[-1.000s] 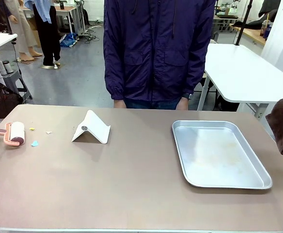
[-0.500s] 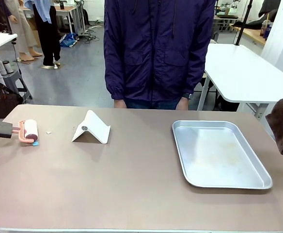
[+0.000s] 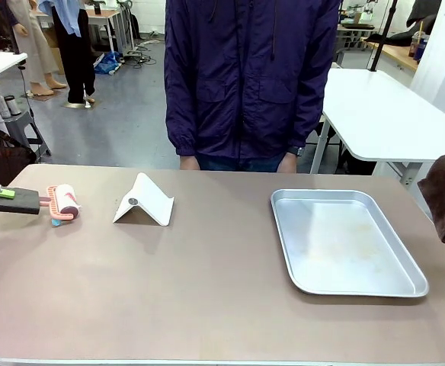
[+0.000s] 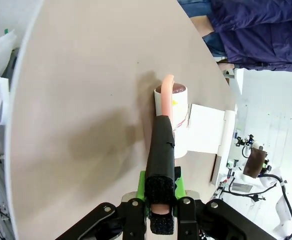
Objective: Clean the surface of the table.
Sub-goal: Clean the area not pointed to by the person.
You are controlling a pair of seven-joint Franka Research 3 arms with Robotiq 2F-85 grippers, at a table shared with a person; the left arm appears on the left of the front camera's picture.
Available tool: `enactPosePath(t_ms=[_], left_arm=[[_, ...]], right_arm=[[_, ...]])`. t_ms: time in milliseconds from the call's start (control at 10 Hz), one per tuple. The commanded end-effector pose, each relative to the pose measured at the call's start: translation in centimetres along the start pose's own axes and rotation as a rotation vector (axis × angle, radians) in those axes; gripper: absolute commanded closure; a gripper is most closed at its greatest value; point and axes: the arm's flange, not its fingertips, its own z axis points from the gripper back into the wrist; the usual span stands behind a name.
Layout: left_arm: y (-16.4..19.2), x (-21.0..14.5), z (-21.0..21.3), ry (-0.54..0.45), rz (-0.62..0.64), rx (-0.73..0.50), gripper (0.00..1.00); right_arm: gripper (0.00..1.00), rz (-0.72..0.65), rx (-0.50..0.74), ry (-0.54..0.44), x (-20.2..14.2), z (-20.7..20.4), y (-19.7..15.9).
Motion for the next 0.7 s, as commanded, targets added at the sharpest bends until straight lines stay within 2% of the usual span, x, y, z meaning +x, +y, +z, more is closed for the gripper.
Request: enactPosePath(t_ms=[0, 600], left_arm=[[1.8, -2.0, -3.9, 0.060, -0.021, 0.090, 0.78], [0.3, -0.8, -5.5, 0.048, -0.011, 0.031, 0.78]], right_arm=[[0.87, -0.013, 0.015, -0.013, 0.0, 0.0, 0.4], [0.87, -0.013, 0.015, -0.013, 0.0, 0.0, 0.4]])
